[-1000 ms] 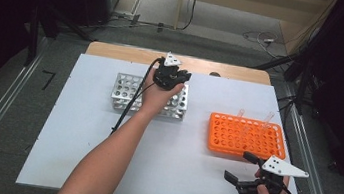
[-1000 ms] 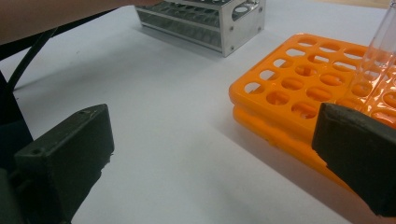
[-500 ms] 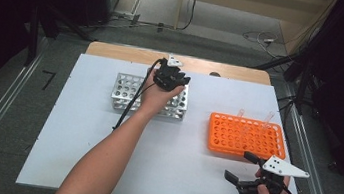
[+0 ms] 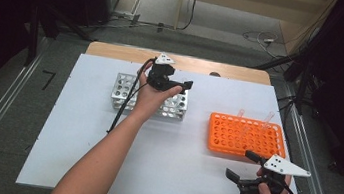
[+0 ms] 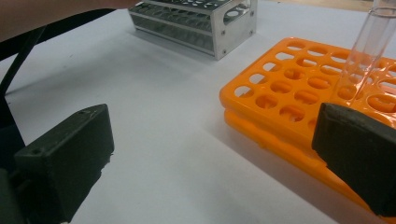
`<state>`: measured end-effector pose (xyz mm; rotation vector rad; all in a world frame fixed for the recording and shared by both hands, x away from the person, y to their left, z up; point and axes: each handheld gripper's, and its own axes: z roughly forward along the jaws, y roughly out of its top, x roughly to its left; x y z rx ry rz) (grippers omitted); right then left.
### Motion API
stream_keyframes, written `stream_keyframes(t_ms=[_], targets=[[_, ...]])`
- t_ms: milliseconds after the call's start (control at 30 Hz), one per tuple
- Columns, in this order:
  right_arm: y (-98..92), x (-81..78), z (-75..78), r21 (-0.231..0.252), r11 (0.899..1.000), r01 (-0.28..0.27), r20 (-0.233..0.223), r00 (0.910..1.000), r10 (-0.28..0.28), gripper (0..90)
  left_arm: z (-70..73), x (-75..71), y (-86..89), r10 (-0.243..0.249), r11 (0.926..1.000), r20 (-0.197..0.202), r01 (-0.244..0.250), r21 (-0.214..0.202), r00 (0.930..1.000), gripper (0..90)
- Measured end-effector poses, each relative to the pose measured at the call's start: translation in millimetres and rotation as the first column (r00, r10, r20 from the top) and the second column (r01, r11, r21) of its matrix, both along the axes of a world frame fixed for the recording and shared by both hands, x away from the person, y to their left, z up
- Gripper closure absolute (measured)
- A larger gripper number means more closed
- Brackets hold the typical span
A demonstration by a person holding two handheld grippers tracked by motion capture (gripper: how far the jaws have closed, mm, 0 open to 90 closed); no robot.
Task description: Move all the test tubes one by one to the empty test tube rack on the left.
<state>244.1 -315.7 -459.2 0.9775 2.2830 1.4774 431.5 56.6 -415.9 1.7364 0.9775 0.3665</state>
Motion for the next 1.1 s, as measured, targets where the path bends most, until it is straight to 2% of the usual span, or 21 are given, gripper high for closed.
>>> stream_keyframes(t_ms=[67,133,267,567,833,967,1033,1100], targets=[[-0.5,1.0,0.3,0.000,1.000,0.005,0.001,1.0000,-0.005,0.0,-0.3,-6.4,4.4,-0.016,0.9998,-0.003,0.016,-0.011,0.9999,1.7],[-1.2,2.0,0.5,0.002,1.000,0.010,0.000,0.9999,-0.010,0.0,-0.7,-13.3,8.8,-0.027,0.9996,-0.003,0.027,-0.012,0.9996,0.0],[-0.4,3.7,1.7,-0.006,1.000,0.014,0.006,0.9999,-0.014,0.0,-0.6,-29.0,18.4,-0.039,0.9987,0.008,0.039,-0.032,0.9992,0.0],[0.4,10.5,4.2,-0.019,0.999,0.041,0.017,0.9990,-0.040,0.0,1.5,-74.2,33.5,-0.063,0.9973,0.038,0.064,-0.036,0.9973,0.0],[1.7,18.7,6.0,-0.024,0.997,0.068,0.020,0.9975,-0.067,0.0,2.8,-115.6,53.3,-0.057,0.9973,0.075,0.060,-0.042,0.9955,0.0],[2.3,24.6,7.3,-0.022,0.995,0.097,0.019,0.9951,-0.097,3.5,1.4,-135.7,61.2,-0.057,0.9968,0.088,0.061,-0.052,0.9945,0.0],[2.6,28.3,8.0,-0.028,0.993,0.115,0.016,0.9933,-0.115,5.1,-0.3,-145.2,63.2,-0.057,0.9972,0.100,0.061,-0.042,0.9934,0.0],[3.0,32.9,8.4,-0.041,0.990,0.136,0.014,0.9906,-0.136,10.7,-2.5,-153.9,65.6,-0.058,0.9974,0.101,0.062,-0.037,0.9932,0.0]])
